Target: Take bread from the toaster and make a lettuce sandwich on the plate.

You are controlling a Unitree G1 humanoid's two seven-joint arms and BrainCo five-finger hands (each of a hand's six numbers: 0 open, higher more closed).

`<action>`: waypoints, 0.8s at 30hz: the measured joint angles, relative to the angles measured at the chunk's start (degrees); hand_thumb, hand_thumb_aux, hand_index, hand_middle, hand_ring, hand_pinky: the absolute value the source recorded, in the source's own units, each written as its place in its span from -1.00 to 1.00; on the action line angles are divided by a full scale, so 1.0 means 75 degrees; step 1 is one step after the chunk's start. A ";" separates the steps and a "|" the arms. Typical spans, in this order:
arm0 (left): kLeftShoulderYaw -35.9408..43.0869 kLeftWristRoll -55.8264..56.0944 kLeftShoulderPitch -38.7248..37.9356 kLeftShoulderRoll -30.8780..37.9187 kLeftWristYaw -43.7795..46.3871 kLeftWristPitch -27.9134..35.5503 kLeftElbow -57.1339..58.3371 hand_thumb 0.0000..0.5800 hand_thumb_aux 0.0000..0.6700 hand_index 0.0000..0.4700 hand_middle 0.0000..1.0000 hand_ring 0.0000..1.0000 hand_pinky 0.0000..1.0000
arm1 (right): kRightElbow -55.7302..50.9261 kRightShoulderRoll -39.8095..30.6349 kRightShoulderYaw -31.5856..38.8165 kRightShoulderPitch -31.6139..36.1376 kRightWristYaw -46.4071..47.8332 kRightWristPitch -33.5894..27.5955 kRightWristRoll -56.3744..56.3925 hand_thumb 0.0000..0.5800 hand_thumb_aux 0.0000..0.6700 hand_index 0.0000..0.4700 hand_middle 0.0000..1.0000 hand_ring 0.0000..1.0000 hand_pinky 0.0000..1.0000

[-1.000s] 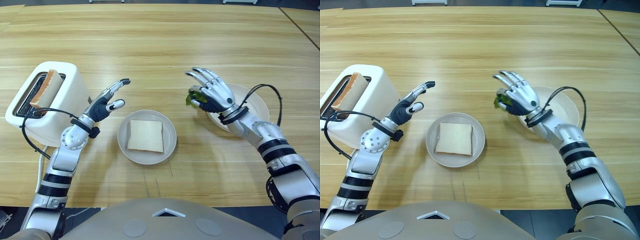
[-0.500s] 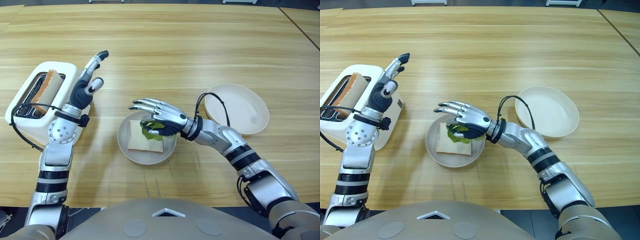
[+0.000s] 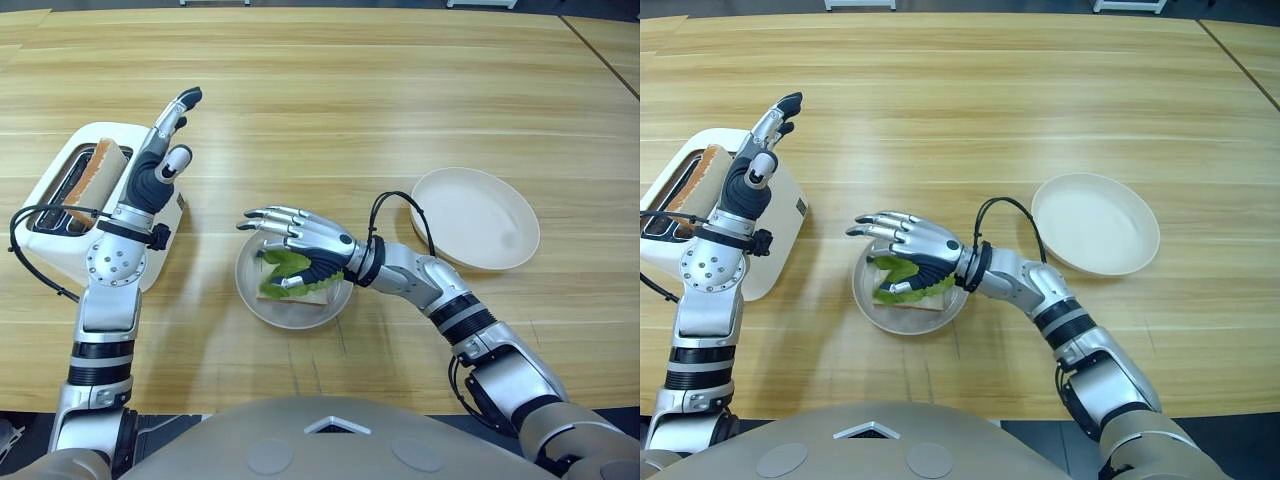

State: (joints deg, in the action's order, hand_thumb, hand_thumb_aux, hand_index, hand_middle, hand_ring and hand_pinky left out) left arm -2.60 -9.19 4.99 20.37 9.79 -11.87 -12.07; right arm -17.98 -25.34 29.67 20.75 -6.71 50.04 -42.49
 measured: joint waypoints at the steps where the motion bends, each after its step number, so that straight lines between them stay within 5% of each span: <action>1: -0.0071 -0.0119 0.0001 0.0012 -0.0081 0.0000 -0.0055 -1.00 -1.00 -1.00 -1.00 -1.00 -1.00 | 0.0001 0.0039 -0.0062 0.0002 -0.0116 -0.0078 -0.0116 -1.00 -1.00 -1.00 -1.00 -1.00 -1.00; 8: -0.0952 -0.1119 -0.0094 0.0658 -0.0455 0.0045 -0.0660 -1.00 -1.00 -1.00 -1.00 -1.00 -1.00 | 0.0101 0.0158 -0.0309 0.0018 -0.0616 -0.0442 -0.0607 -1.00 -1.00 -1.00 -1.00 -1.00 -1.00; 15: -0.3546 -0.2872 -0.1625 0.2487 -0.0246 0.0715 -0.1084 -1.00 -1.00 -1.00 -1.00 -1.00 -1.00 | 0.0717 -0.0138 -0.1204 -0.0074 -0.0815 -0.0752 -0.0256 -1.00 -1.00 -1.00 -1.00 -1.00 -1.00; 24: -0.3475 -0.3677 -0.2744 0.3023 0.0848 0.1697 -0.0649 -1.00 -1.00 -1.00 -1.00 -1.00 -1.00 | 0.0811 -0.0216 -0.1446 -0.0237 -0.0793 -0.0861 -0.0105 -1.00 -1.00 -1.00 -1.00 -1.00 -1.00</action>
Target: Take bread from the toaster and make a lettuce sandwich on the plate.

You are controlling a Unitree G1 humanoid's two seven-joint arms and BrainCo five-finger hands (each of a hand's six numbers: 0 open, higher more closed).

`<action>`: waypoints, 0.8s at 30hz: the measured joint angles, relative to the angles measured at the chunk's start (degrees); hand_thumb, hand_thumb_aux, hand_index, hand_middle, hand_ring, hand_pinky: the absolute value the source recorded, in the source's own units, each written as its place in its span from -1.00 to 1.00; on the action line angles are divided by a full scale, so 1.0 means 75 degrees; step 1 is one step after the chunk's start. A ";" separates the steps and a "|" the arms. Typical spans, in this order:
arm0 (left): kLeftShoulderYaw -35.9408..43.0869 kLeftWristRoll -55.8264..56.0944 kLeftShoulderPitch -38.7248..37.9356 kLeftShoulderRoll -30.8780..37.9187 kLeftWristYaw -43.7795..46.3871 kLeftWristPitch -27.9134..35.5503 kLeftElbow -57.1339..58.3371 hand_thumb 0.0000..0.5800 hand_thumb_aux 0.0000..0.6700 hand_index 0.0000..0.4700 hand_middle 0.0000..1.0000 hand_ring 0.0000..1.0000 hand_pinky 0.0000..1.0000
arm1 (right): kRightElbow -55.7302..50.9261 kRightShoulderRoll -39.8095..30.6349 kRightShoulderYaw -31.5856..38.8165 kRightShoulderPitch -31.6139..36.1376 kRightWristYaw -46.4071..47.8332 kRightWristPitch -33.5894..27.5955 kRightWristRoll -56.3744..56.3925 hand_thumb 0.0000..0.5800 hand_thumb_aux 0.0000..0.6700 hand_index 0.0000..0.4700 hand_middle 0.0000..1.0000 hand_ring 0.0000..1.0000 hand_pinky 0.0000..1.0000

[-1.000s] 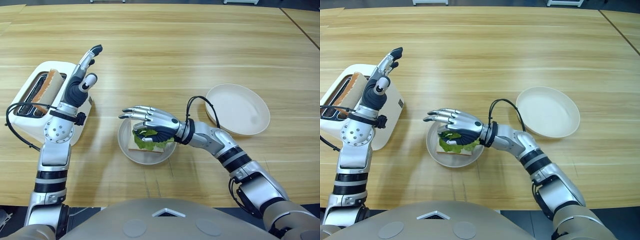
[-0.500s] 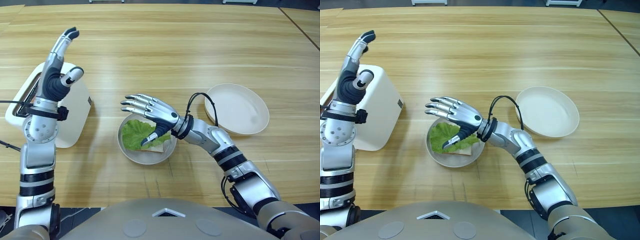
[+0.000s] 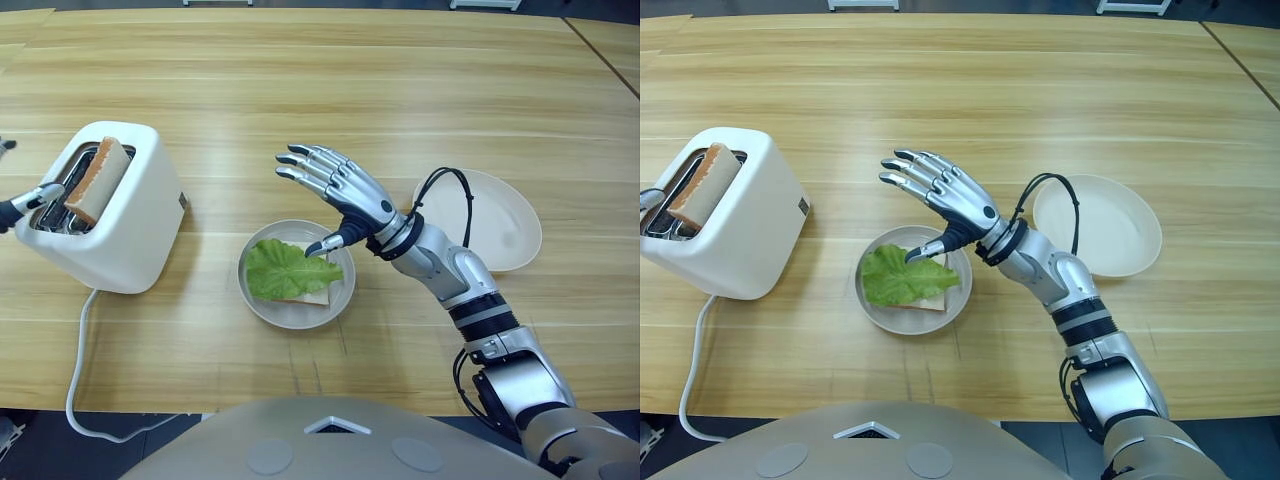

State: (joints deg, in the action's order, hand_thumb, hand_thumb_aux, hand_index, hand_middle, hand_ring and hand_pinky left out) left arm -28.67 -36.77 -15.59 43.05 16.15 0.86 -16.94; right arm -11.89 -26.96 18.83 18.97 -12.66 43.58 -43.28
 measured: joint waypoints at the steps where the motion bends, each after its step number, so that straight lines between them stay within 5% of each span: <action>1: 0.0132 0.0009 -0.0039 -0.0001 0.0116 0.0004 -0.0004 -1.00 -1.00 -1.00 -1.00 -1.00 -1.00 | -0.0003 0.0001 -0.0002 0.0000 -0.0001 0.0000 0.0000 -1.00 -1.00 -1.00 -1.00 -1.00 -1.00; 24: 0.0845 0.0307 0.0366 0.0130 -0.0075 -0.0080 -0.0039 -1.00 -1.00 -1.00 -1.00 -1.00 -1.00 | -0.0264 0.0122 0.0003 0.0002 -0.0208 -0.0005 -0.0156 -1.00 -1.00 -1.00 -1.00 -1.00 -1.00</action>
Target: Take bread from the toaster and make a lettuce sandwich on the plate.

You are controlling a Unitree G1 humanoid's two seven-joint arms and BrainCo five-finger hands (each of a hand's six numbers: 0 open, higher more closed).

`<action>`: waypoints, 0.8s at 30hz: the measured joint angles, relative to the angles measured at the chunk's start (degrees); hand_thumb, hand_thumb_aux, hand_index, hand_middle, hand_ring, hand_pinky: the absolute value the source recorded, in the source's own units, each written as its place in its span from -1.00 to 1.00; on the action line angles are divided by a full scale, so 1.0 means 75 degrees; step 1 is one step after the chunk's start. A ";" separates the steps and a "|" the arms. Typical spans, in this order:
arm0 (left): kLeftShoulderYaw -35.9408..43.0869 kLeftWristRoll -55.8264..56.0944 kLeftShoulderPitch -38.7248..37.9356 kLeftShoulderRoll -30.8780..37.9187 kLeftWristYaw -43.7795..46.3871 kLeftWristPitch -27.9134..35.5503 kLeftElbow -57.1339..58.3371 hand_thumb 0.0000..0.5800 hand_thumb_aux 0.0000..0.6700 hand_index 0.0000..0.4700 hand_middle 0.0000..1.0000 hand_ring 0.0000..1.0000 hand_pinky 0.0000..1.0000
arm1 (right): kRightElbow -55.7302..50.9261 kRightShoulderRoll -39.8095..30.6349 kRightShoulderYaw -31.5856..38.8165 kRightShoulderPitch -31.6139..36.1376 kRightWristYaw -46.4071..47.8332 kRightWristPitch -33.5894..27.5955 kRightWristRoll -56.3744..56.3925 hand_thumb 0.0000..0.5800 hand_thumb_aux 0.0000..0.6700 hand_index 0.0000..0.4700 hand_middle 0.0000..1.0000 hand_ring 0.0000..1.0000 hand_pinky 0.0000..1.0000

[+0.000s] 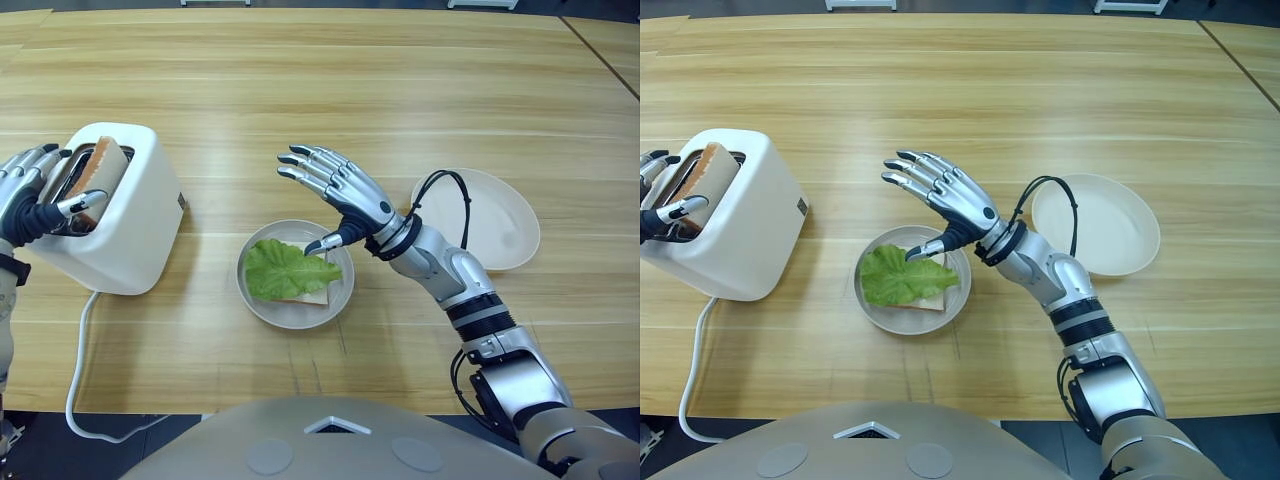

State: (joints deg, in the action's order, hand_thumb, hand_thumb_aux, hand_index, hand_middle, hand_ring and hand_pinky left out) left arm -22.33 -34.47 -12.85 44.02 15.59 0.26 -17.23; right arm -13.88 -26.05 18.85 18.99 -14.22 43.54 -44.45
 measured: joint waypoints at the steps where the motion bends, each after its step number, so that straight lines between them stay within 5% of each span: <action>1: 0.0000 0.0008 0.0039 -0.0001 -0.0043 0.0000 0.0000 -1.00 -1.00 -1.00 -1.00 -1.00 -1.00 | -0.0016 0.0011 0.0003 0.0000 -0.0008 0.0000 -0.0025 -1.00 -1.00 -1.00 -1.00 -1.00 -1.00; 5: 0.0059 0.0007 0.0098 0.0000 -0.0071 0.0002 0.0048 -1.00 -1.00 -1.00 -1.00 -1.00 -1.00 | -0.0028 0.0016 0.0009 0.0004 -0.0036 -0.0002 -0.0089 -1.00 -1.00 -1.00 -1.00 -1.00 -1.00; 7: 0.0119 0.0012 0.0097 0.0000 -0.0069 -0.0007 0.0073 -0.48 -0.72 -0.72 -1.00 -1.00 -1.00 | -0.0048 0.0018 0.0011 0.0011 -0.0068 -0.0005 -0.0110 -1.00 -1.00 -1.00 -1.00 -1.00 -1.00; 11: 0.0148 0.0198 0.0097 0.0008 -0.0059 -0.0174 0.0102 -0.52 -0.74 -0.74 -1.00 -1.00 -1.00 | -0.0139 0.0018 0.0027 0.0022 -0.0121 -0.0010 -0.0172 -1.00 -1.00 -1.00 -1.00 -1.00 -1.00; 12: 0.0158 0.0251 0.0094 0.0008 -0.0052 -0.0191 0.0106 -0.29 -0.61 -0.61 -1.00 -1.00 -1.00 | -0.0154 0.0019 0.0034 0.0028 -0.0131 -0.0010 -0.0180 -1.00 -1.00 -1.00 -1.00 -1.00 -1.00; 13: 0.0165 0.0289 0.0092 0.0008 -0.0045 -0.0226 0.0108 0.29 -0.19 -0.19 -1.00 -1.00 -1.00 | -0.0176 0.0020 0.0037 0.0042 -0.0153 -0.0010 -0.0188 -1.00 -1.00 -1.00 -1.00 -1.00 -1.00; 14: 0.0166 0.0317 0.0095 0.0011 -0.0046 -0.0249 0.0106 0.58 0.08 0.08 -1.00 -1.00 -1.00 | -0.0186 0.0020 0.0037 0.0049 -0.0165 -0.0010 -0.0192 -1.00 -1.00 -1.00 -1.00 -1.00 -1.00; 15: 0.0166 0.0341 0.0097 0.0014 -0.0048 -0.0288 0.0098 0.99 0.87 0.87 -1.00 -1.00 -1.00 | -0.0195 0.0019 0.0037 0.0051 -0.0170 -0.0010 -0.0196 -1.00 -1.00 -1.00 -1.00 -1.00 -1.00; 16: 0.0169 0.0349 0.0094 0.0021 -0.0046 -0.0320 0.0096 1.00 1.00 1.00 -1.00 -1.00 -1.00 | -0.0203 0.0020 0.0040 0.0053 -0.0172 -0.0010 -0.0201 -1.00 -1.00 -1.00 -1.00 -1.00 -1.00; 24: 0.0216 0.0620 0.0049 0.0062 -0.0011 -0.0609 0.0143 1.00 1.00 1.00 -1.00 -1.00 -1.00 | -0.0338 0.0018 0.0078 0.0090 -0.0255 -0.0010 -0.0256 -1.00 -1.00 -1.00 -1.00 -1.00 -1.00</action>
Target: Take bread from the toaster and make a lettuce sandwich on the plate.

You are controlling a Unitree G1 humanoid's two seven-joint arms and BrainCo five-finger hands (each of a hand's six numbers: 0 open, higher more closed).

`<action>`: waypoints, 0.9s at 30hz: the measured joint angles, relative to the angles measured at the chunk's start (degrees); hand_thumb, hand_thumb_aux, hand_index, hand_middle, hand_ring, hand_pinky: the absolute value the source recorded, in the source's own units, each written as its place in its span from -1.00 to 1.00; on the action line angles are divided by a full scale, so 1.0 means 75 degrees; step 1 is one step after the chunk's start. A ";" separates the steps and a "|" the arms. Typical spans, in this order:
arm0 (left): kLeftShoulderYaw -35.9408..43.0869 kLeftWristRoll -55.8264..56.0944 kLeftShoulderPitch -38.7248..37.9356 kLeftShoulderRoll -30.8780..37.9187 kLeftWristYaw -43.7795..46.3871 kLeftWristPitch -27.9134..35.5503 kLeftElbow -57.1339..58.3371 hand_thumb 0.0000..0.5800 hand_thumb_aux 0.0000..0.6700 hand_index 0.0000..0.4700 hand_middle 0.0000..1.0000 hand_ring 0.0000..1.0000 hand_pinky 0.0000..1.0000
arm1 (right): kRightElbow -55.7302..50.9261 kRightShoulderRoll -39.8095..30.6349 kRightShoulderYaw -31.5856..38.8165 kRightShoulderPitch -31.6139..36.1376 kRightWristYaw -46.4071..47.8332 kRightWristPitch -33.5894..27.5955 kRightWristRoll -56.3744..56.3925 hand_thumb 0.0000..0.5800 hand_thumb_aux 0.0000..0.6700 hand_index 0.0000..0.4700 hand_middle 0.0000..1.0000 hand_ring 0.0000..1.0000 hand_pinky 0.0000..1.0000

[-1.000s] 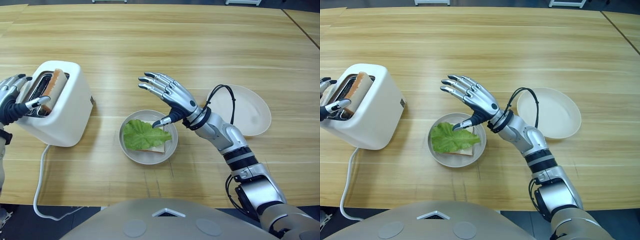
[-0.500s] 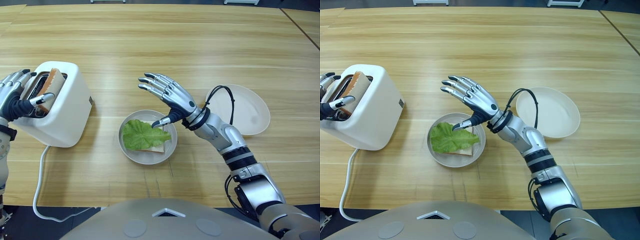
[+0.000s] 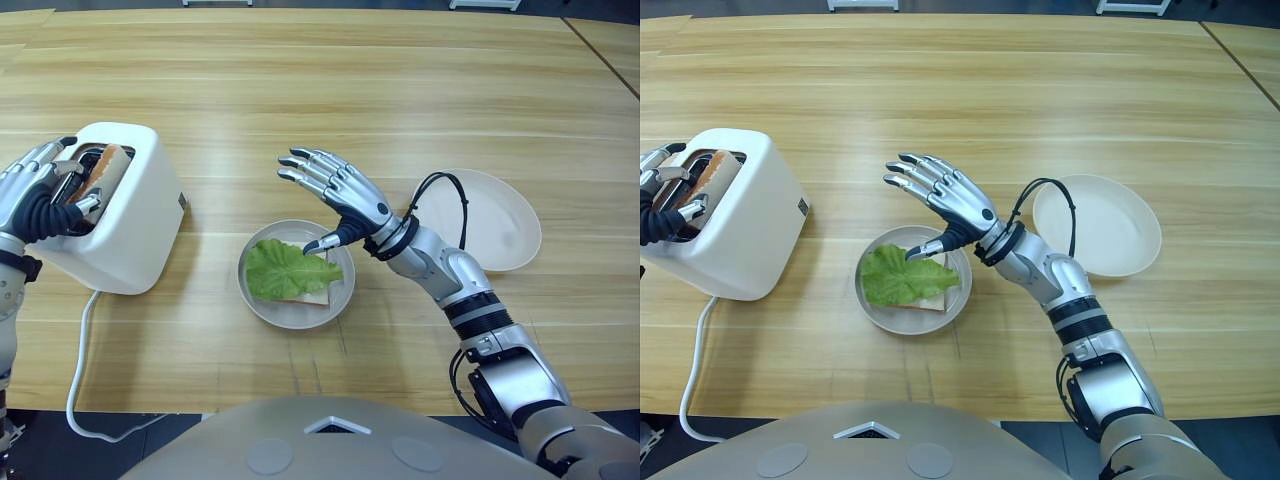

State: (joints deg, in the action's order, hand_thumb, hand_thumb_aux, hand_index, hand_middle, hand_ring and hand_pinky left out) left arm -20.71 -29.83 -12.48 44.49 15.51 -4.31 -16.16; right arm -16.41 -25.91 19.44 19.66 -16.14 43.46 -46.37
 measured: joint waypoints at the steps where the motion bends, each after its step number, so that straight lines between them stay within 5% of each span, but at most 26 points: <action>1: 0.0001 0.0039 -0.0010 0.0015 0.0003 -0.0023 0.0009 1.00 1.00 1.00 -1.00 -1.00 -1.00 | -0.0018 0.0000 0.0010 0.0001 -0.0019 0.0000 -0.0004 -1.00 -1.00 -1.00 -1.00 -1.00 -1.00; 14: -0.0307 0.0507 0.0263 -0.0023 -0.0276 -0.0203 0.0094 1.00 1.00 1.00 -1.00 -1.00 -1.00 | -0.0217 -0.0001 0.0073 0.0065 -0.0341 -0.0024 -0.0192 -1.00 -1.00 -1.00 -1.00 -1.00 -1.00; 27: -0.0852 0.1144 0.1787 0.0020 -0.0484 -0.0129 -0.0740 1.00 1.00 1.00 -1.00 -1.00 -1.00 | -0.0310 -0.0035 -0.0015 0.0239 -0.0808 -0.0087 -0.0202 -1.00 -1.00 -1.00 -1.00 -1.00 -1.00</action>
State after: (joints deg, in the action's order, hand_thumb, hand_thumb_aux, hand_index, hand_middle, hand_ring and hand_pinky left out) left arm -27.10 -21.24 0.92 44.64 11.88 -5.28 -21.71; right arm -18.73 -26.18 19.33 21.45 -22.19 42.81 -47.88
